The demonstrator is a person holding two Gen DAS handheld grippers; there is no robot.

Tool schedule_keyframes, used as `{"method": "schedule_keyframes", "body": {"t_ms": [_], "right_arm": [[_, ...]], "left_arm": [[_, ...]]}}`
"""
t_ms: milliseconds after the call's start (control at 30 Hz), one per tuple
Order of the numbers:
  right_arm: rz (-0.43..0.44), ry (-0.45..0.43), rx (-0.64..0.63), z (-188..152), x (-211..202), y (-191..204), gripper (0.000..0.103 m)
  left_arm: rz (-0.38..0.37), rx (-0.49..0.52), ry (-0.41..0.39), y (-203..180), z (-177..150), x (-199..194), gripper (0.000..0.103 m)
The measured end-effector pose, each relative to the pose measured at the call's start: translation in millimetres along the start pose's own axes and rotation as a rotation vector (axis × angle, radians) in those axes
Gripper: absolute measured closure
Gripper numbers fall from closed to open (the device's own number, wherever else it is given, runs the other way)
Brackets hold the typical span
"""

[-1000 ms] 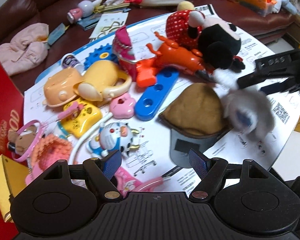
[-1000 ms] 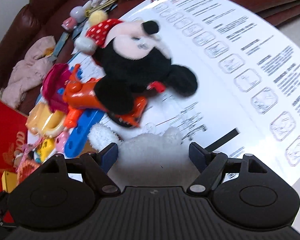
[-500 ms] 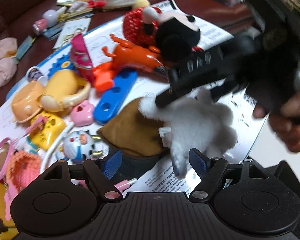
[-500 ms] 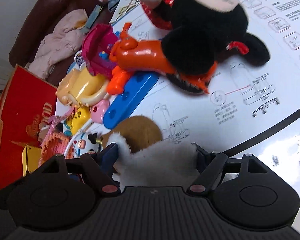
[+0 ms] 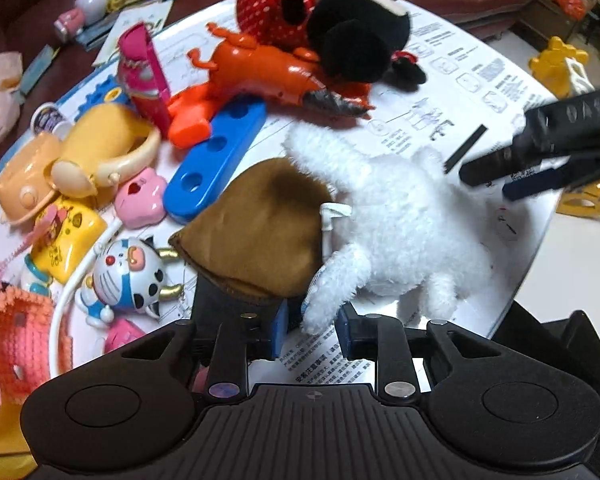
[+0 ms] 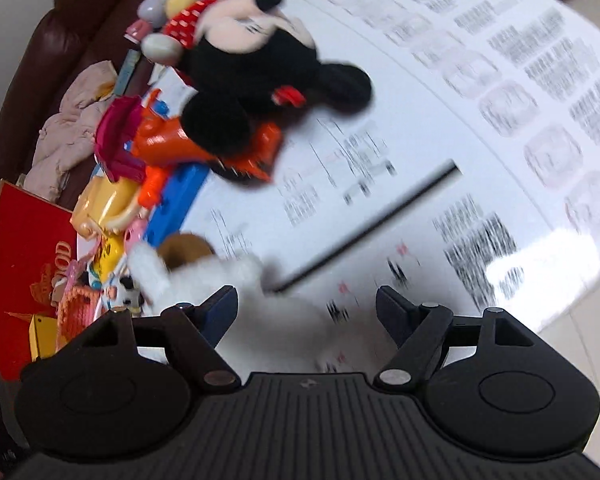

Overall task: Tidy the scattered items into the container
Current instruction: 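Close the right gripper on the white plush dog while the left gripper closes on its body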

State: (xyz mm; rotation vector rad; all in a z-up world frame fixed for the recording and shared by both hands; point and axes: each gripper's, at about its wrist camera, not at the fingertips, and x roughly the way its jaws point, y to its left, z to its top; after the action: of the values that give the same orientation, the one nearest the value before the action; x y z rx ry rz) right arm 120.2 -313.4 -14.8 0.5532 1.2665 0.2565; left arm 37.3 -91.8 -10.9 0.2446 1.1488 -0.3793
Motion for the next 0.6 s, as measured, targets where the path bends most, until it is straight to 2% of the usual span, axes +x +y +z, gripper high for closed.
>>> {"method": "schedule_keyframes", "body": {"t_ms": [100,167,233,267,300,367,433,600], "right_arm": [[0.032,0.038,0.028,-10.1,9.2,-1.8,0.028],[0.057,0.021,0.038,-11.7,10.4,2.6,0.038],[0.074,0.004,0.023,-10.2,10.4,10.0,0.055],[0.078,-0.002,0.012,-9.2,9.7,13.1,0.057],[0.076,-0.009,0.003,-8.4,9.8,17.4,0.063],[0.066,-0.017,-0.017,-7.0,10.2,24.6,0.065],[0.069,-0.011,-0.034,-6.0,12.2,30.9,0.065],[0.105,0.030,-0.096,-10.4,21.1,50.0,0.062]], "left_arm": [[0.003,0.032,-0.004,-5.3,1.1,-1.5,0.060],[0.005,0.054,0.001,-8.5,3.8,0.2,0.060],[-0.003,0.084,-0.001,-12.4,6.4,1.4,0.060],[-0.007,0.093,-0.004,-14.2,7.2,1.6,0.060],[-0.012,0.098,-0.004,-15.1,8.0,2.2,0.067],[-0.027,0.091,-0.002,-14.1,7.4,3.4,0.090],[-0.041,0.071,-0.001,-10.4,3.5,2.9,0.092],[-0.020,-0.004,0.009,15.0,-11.8,-3.3,0.095]]}}
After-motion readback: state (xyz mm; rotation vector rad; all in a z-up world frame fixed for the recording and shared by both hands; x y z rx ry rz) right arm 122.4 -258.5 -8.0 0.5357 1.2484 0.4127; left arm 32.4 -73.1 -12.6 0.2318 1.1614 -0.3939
